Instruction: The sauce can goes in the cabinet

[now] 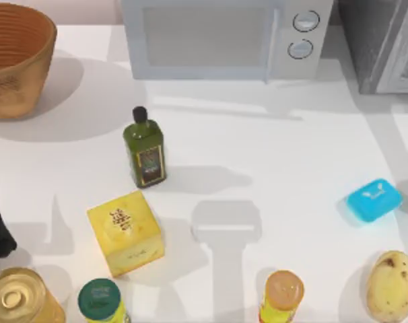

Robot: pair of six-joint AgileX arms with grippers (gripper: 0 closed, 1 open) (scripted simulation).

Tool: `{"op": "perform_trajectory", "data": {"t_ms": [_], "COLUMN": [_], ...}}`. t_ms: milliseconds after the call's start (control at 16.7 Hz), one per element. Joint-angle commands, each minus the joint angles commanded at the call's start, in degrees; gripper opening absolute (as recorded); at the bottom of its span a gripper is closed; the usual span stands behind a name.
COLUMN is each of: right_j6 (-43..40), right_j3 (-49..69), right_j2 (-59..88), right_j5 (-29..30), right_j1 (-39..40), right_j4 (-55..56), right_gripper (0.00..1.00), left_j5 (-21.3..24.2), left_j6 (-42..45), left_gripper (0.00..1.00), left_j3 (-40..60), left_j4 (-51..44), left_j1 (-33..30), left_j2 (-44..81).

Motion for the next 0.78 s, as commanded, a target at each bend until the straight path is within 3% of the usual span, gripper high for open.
{"op": "perform_trajectory", "data": {"t_ms": [420, 780], "right_j6": [-0.12, -0.12], "right_j3": [4.36, 4.36], "right_j2": [4.06, 4.06], "right_j5": [-1.65, -1.65], "right_j1": [-0.9, -0.9], "right_j4": [1.62, 1.62], "right_gripper": [0.0, 0.45], "left_j5": [0.0, 0.0], "left_j6": [0.0, 0.0], "left_gripper": [1.0, 1.0], "left_j3": [0.0, 0.0], "left_j4": [0.0, 0.0], "left_j1": [0.0, 0.0], "left_j2": [0.0, 0.0]}}
